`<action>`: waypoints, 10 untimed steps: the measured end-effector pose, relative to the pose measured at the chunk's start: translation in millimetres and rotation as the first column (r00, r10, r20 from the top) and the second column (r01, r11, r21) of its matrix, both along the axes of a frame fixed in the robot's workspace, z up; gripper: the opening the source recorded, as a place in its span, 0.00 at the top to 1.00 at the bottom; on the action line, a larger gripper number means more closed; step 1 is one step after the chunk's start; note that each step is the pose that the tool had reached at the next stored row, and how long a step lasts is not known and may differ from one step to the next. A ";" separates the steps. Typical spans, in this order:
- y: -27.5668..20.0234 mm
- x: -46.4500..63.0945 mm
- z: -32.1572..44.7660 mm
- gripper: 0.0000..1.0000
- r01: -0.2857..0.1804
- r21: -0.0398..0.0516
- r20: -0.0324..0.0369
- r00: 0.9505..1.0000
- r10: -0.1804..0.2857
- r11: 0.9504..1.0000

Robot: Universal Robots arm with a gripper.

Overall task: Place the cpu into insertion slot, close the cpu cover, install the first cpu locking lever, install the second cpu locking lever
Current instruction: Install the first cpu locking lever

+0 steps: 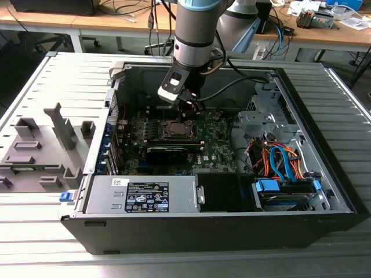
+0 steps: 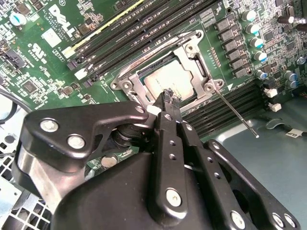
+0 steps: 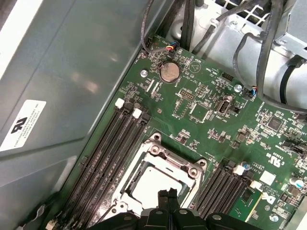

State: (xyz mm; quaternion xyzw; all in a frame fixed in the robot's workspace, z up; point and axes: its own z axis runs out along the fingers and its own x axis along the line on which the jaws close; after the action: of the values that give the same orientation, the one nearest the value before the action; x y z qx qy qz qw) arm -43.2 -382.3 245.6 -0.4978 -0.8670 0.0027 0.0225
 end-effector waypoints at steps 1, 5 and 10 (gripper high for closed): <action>0.0 0.0 0.0 0.89 -0.003 0.000 0.000 1.000 0.003 1.000; 0.0 0.0 0.0 0.89 -0.012 0.000 0.000 1.000 0.012 1.000; 0.0 0.0 0.0 0.89 -0.024 0.000 0.000 1.000 0.024 1.000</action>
State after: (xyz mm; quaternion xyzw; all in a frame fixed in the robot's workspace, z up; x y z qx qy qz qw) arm -43.2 -382.3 245.6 -0.4872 -0.8730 0.0030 0.0224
